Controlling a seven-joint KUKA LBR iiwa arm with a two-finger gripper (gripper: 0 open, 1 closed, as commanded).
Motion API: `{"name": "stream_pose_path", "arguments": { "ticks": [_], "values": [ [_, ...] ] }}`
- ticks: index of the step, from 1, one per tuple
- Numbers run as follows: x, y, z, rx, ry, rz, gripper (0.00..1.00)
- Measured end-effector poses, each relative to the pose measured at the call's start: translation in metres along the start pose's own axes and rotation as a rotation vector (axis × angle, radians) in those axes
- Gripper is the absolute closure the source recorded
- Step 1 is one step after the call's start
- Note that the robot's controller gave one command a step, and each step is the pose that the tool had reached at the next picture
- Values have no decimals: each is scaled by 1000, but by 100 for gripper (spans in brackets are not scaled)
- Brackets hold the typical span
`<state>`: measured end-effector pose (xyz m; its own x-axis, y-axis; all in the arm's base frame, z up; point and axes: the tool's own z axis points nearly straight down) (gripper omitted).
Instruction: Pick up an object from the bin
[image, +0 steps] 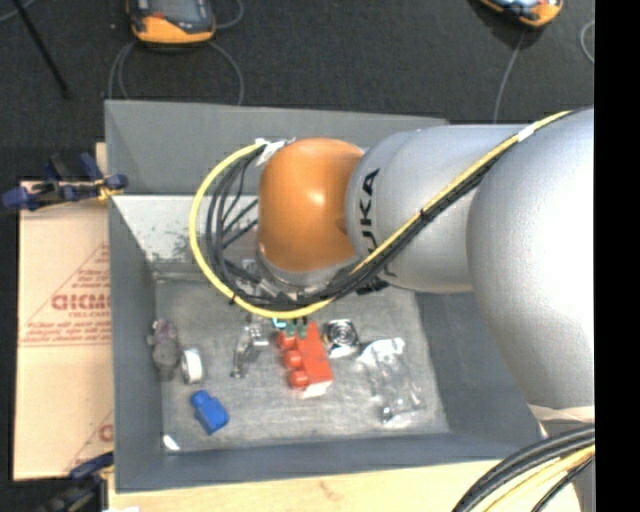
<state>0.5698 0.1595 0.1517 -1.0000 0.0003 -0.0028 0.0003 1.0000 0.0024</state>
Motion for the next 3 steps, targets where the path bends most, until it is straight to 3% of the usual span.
{"name": "stream_pose_path", "arguments": {
  "ticks": [1,2,3],
  "values": [
    [16,-110,72,6,5,-24,0],
    [14,-104,68,1,-1,-28,100],
    [8,-120,-64,1,-9,19,100]
  ]
}}
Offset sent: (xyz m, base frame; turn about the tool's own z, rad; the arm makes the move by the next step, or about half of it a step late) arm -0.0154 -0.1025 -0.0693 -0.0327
